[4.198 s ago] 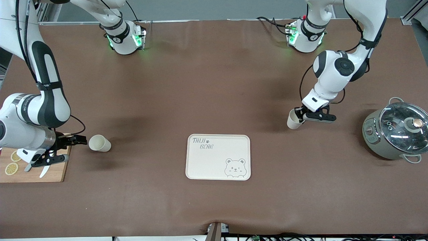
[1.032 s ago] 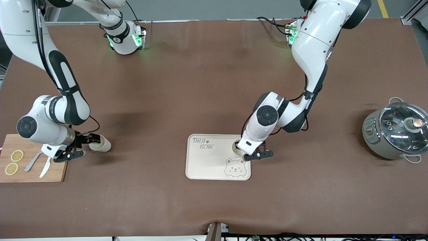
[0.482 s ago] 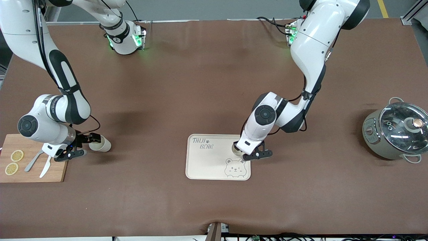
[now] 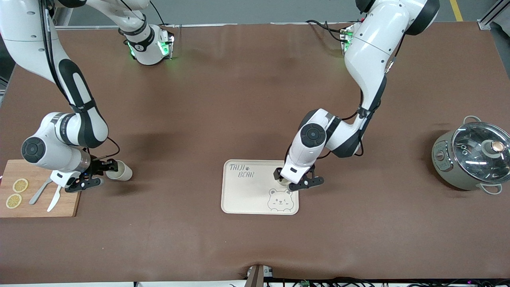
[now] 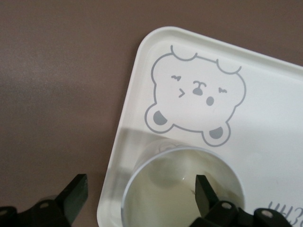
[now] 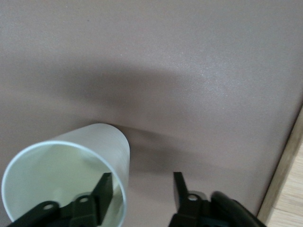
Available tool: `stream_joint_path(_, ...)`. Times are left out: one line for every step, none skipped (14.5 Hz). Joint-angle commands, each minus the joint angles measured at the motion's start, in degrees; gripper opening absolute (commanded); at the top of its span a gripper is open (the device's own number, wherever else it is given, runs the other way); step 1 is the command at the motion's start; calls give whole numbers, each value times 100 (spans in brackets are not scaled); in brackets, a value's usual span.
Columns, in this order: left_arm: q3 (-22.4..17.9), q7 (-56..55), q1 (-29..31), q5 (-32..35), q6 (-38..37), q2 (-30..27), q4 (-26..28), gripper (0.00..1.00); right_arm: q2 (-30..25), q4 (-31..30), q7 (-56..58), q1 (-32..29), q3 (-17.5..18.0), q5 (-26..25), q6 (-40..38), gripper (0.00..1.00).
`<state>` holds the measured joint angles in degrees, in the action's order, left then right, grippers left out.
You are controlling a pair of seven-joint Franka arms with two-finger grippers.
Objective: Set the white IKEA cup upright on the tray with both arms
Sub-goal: 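Lower the held cup upright onto the tray with the left gripper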
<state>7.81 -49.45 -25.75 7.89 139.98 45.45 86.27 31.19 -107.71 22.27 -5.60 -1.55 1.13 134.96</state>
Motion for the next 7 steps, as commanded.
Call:
stream_joint_path(-61, -144, -27, 195, -67, -53, -49, 100, -236, -232, 75, 24, 6, 10, 30, 33)
stream_joint_path(-61, -144, -18, 247, -67, -54, -49, 100, -236, -224, 67, 24, 6, 10, 30, 32)
stream_joint_path(-61, -144, 8, 292, -76, -71, -49, 100, -236, -224, 67, 33, 6, 10, 22, 29)
stream_joint_path(-61, -144, 17, 292, -146, -123, -41, 100, -236, -224, 67, 42, 6, 1, 13, 24)
stream_joint_path(-61, -135, 26, 292, -338, -167, -49, 100, -236, -215, 67, 33, 6, 1, 13, 18)
stream_joint_path(-61, -126, 34, 292, -575, -264, -49, 100, -236, -215, 67, 42, 6, 1, 4, 12)
stream_joint_path(-52, -126, 34, 301, -768, -351, -41, 100, -236, -206, 67, 59, 6, 1, 4, 8)
